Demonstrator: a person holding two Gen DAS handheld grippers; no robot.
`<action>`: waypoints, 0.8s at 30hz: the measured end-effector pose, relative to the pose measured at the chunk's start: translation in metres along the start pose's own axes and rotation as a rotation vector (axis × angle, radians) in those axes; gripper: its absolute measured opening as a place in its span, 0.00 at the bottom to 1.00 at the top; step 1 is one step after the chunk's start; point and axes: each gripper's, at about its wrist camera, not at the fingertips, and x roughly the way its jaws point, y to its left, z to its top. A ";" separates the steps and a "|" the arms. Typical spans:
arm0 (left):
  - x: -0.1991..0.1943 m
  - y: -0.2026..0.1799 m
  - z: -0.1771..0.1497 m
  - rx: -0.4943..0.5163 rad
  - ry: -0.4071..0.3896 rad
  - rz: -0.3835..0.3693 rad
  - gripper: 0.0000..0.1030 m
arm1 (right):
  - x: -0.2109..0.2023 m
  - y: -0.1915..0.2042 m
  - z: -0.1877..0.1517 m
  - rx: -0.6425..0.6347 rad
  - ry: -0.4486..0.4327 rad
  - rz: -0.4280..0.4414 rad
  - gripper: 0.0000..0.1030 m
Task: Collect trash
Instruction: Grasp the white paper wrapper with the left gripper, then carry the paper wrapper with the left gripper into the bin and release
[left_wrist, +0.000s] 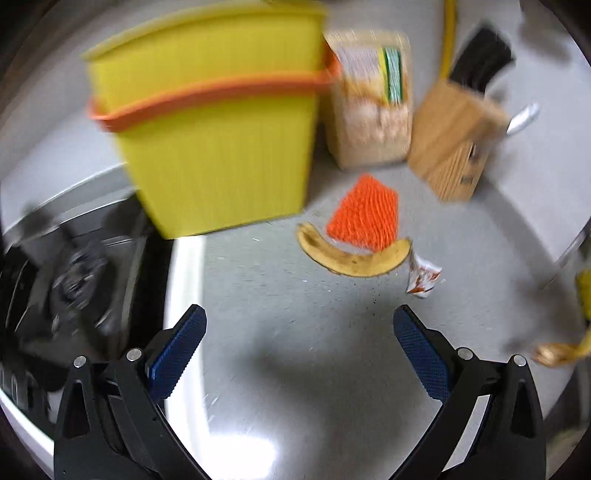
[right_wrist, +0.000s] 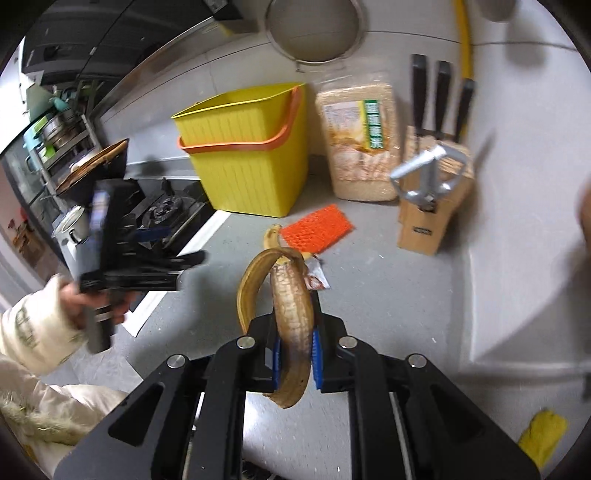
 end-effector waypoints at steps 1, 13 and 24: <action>0.011 -0.007 0.004 0.023 0.016 -0.015 0.96 | -0.003 -0.002 -0.004 0.011 -0.002 -0.009 0.11; 0.082 -0.086 0.031 0.078 0.130 -0.227 0.76 | -0.043 -0.036 -0.040 0.166 -0.031 -0.138 0.11; 0.049 -0.059 0.019 -0.043 0.065 -0.310 0.10 | -0.057 -0.047 -0.044 0.203 -0.068 -0.166 0.11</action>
